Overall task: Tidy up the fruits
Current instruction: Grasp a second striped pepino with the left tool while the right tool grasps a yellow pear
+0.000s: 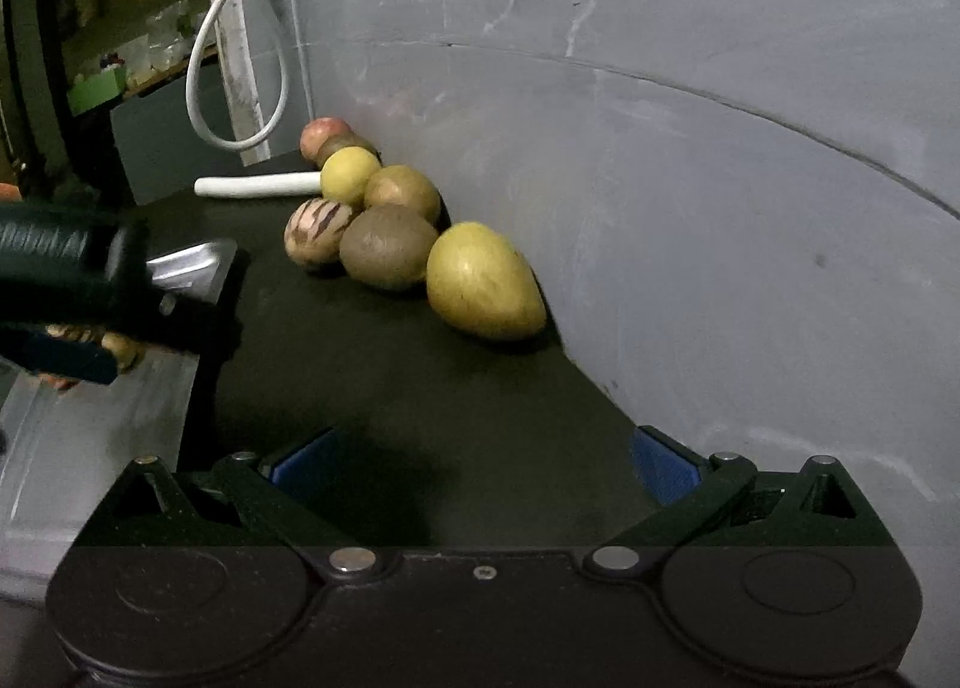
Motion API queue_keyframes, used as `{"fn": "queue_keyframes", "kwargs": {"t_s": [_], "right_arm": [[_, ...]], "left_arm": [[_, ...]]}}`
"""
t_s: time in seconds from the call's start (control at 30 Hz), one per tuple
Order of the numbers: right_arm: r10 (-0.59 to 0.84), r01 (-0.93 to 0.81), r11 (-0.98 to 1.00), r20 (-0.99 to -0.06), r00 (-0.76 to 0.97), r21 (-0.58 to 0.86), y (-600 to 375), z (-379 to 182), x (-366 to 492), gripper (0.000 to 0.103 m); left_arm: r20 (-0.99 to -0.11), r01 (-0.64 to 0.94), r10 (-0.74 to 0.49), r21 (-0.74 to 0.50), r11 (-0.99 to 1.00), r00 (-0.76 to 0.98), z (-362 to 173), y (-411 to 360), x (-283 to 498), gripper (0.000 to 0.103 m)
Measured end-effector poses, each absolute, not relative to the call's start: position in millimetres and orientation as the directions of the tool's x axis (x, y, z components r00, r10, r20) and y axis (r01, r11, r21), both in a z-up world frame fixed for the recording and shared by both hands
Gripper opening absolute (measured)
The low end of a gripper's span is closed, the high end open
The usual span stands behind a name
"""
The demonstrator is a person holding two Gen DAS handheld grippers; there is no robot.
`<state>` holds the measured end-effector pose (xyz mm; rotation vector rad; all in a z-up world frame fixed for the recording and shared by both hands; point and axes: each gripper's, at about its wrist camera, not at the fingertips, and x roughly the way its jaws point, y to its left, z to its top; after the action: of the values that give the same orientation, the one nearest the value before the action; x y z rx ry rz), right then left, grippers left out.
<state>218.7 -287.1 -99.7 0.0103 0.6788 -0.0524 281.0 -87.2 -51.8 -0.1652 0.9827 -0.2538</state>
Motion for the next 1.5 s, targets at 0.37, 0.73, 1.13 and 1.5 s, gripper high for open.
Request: {"fn": "queue_keyframes", "kwargs": {"t_s": [0.37, 0.73, 1.13, 1.5], "right_arm": [[-0.022, 0.074, 0.995, -0.584, 0.812, 0.065, -284, -104, 283, 0.099], [-0.057, 0.167, 0.976, -0.571, 0.819, 0.142, -277, -112, 312, 0.100], [-0.060, 0.168, 0.975, -0.554, 0.830, 0.146, -276, -115, 309, 0.092], [-0.030, 0.107, 0.989, -0.555, 0.831, 0.105, -274, -119, 313, 0.092]], "left_arm": [[-0.790, 0.097, -0.254, -0.243, 0.965, 0.558, -61, -90, 362, 0.103], [-0.776, 0.095, -0.300, -0.299, 0.949, 0.554, -76, -86, 402, 0.102], [-0.768, 0.107, -0.369, -0.370, 0.923, 0.523, -93, -86, 420, 0.080], [-0.759, 0.116, -0.412, -0.414, 0.903, 0.505, -96, -89, 433, 0.058]]}}
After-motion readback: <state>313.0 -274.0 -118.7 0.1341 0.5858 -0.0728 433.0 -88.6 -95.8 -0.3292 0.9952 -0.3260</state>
